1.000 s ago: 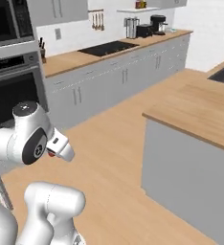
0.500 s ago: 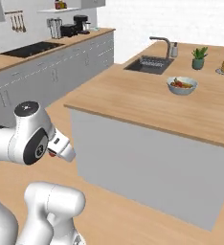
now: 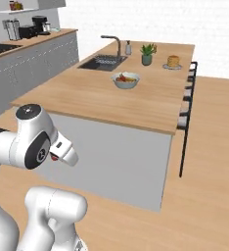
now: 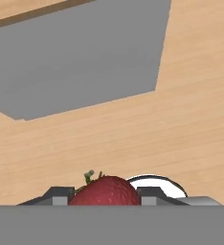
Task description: Take the strawberry from the fridge and place it on top of the pancake, located on the dining counter.
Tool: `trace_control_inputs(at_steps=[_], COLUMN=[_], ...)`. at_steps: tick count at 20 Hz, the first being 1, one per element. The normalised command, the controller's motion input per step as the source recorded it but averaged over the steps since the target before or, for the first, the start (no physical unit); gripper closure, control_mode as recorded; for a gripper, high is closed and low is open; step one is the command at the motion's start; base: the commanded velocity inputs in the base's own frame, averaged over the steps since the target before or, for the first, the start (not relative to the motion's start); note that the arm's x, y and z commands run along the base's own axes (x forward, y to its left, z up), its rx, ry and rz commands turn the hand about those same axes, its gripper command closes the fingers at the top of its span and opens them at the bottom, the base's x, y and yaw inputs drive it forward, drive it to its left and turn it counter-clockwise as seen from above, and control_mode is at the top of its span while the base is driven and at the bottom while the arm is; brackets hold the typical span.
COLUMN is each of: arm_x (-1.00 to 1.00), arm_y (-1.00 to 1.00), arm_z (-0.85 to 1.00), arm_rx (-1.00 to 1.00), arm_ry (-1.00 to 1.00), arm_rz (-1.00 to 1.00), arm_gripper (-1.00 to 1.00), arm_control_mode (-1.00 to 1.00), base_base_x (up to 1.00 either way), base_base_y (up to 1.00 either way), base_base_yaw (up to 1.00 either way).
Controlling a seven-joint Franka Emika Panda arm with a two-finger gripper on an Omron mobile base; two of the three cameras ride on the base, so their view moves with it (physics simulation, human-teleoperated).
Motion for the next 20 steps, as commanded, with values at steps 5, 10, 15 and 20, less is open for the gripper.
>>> trace_control_inputs(at_steps=[5, 10, 15, 20], arm_x=[0.00, 0.00, 0.00, 0.00], arm_y=[0.00, 0.00, 0.00, 0.00], arm_z=[0.00, 0.00, 0.00, 0.00], arm_rx=[0.00, 0.00, 0.00, 0.00], arm_ry=[0.00, 0.00, 0.00, 0.00], arm_rz=[0.00, 0.00, 0.00, 0.00], arm_gripper=[1.00, 1.00, 1.00, 1.00], arm_control_mode=[1.00, 1.00, 1.00, 1.00], base_base_x=[0.37, 0.56, 0.71, 0.79], base_base_y=[-1.00, -1.00, -1.00, -1.00], base_base_yaw=[-0.07, -0.01, 0.09, 0.30])
